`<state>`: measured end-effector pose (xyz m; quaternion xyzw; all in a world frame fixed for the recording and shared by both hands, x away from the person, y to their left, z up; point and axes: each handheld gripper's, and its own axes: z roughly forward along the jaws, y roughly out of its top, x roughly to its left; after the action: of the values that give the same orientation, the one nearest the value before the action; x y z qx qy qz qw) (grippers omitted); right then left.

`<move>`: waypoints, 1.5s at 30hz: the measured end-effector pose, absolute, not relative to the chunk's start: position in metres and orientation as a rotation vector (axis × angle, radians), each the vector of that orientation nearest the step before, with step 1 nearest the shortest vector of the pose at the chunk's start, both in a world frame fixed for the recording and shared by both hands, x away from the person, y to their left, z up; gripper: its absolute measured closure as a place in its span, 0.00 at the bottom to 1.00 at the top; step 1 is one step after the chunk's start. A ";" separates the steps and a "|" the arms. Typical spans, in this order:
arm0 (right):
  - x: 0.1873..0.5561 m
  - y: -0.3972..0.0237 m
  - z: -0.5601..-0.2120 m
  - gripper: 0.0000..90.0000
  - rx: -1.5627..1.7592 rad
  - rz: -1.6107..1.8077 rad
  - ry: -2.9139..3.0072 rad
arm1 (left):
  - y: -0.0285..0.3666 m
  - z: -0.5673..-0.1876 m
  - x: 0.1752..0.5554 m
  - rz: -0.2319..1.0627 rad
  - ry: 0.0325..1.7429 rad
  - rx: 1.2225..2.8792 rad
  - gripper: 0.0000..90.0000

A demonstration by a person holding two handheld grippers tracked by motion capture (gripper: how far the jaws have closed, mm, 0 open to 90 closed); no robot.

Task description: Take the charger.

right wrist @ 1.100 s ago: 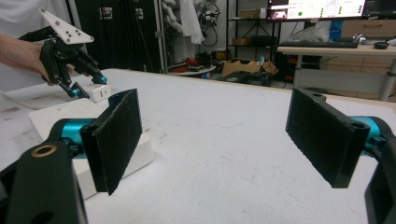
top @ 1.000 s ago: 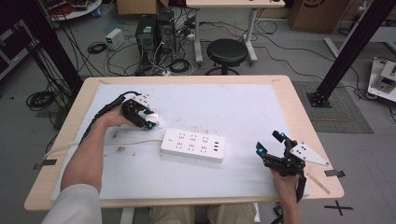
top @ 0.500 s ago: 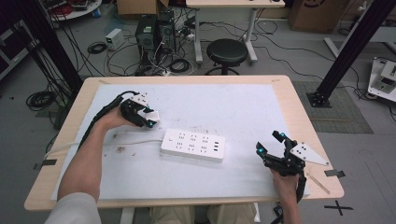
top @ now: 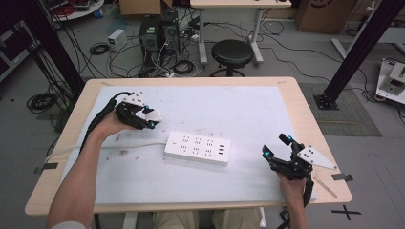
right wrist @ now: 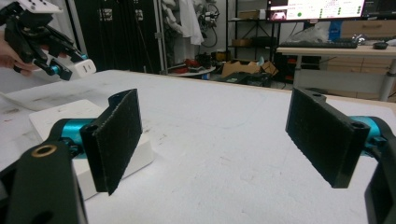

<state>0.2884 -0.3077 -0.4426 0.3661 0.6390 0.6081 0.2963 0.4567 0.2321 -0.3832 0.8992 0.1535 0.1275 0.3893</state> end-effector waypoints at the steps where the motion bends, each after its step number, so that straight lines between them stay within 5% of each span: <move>1: 0.289 -0.308 -0.443 0.21 0.971 1.616 1.700 | 0.232 -0.382 0.455 0.334 0.381 2.284 0.47; 45: 0.291 -0.306 -0.442 0.21 0.987 1.626 1.740 | 0.171 -0.339 0.342 0.612 0.261 2.191 0.47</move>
<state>0.2908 -0.3059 -0.4419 0.3678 0.6483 0.6058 0.2783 0.3422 0.1714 -0.3393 0.8715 0.1039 0.2433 0.4130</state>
